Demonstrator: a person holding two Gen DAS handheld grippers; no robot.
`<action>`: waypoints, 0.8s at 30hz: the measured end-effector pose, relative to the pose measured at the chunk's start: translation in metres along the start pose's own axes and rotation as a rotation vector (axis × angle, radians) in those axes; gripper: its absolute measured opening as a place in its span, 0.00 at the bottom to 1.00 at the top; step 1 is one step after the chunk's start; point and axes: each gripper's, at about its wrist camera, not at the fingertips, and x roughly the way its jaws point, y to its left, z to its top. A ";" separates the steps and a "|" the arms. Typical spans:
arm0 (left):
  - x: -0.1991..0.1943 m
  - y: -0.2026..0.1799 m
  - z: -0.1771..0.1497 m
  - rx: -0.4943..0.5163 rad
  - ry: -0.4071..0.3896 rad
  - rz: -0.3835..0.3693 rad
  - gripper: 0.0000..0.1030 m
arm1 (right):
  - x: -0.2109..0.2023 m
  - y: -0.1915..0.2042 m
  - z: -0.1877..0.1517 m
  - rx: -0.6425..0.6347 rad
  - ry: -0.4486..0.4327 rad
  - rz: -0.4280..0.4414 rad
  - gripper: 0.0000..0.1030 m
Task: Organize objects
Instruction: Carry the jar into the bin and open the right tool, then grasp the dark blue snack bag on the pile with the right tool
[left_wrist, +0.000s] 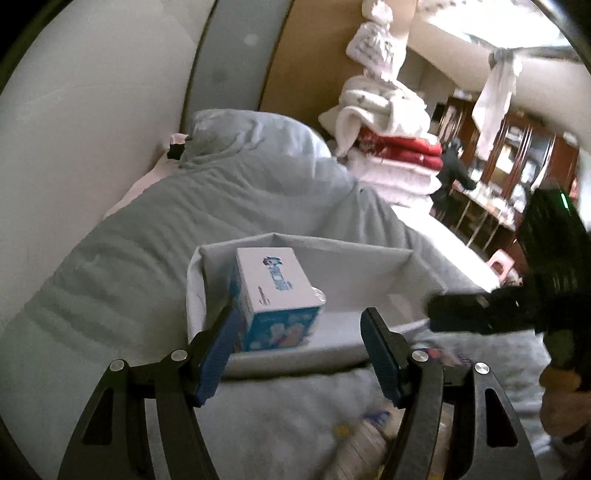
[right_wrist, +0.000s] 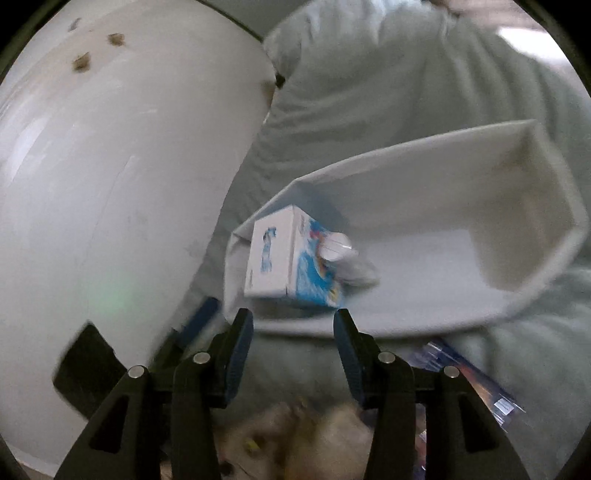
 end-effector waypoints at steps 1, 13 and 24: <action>-0.005 -0.001 -0.003 -0.008 0.000 -0.012 0.65 | -0.013 -0.002 -0.010 -0.021 -0.027 -0.032 0.53; -0.020 -0.043 -0.032 0.166 0.074 -0.006 0.67 | -0.071 -0.037 -0.094 -0.015 -0.157 -0.255 0.59; 0.012 -0.065 -0.049 0.308 0.224 0.004 0.67 | -0.047 -0.023 -0.108 -0.149 -0.020 -0.346 0.82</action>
